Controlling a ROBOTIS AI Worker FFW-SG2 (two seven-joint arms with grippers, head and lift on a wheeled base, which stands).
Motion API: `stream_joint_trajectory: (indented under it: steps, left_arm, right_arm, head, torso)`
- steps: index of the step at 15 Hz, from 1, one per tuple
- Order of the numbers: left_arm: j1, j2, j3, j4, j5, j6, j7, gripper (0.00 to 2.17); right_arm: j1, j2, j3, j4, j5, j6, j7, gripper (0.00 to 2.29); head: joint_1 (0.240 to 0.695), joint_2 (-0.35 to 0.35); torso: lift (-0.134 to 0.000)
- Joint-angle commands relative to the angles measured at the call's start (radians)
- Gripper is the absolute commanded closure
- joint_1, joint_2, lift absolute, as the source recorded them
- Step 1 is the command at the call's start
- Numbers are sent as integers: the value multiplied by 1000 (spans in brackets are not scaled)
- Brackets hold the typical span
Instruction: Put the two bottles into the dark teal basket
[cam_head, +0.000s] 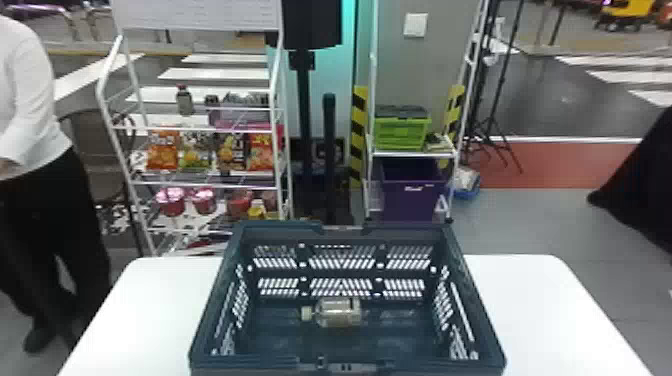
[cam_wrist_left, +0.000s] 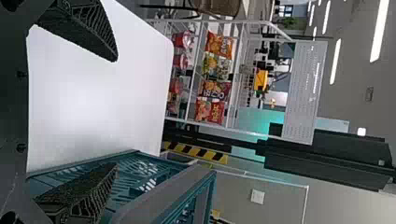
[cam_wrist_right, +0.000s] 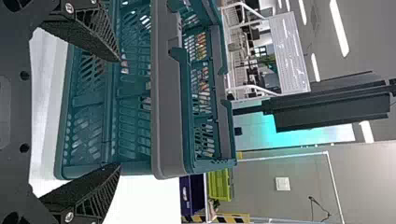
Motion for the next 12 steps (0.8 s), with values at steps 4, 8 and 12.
stream_joint_trajectory:
  steps: [4,8,12]
  left_arm:
    - [31,3,-143,58,-93,-153,140,80]
    - [34,6,-212,52,-150,-183,206,80]
    - [38,6,-252,58,-182,-183,223,76]
  right_arm:
    - [2,2,21,19,30,-25,-15,97]
    - [12,1,5,29,30,-77,-15,97]
    - [17,-1,-2,39,29,-93,-15,97]
  head:
    - [499,0]
    - [499,0]
    - [499,0]
  torso:
    - [0]
    - [0]
    - [0]
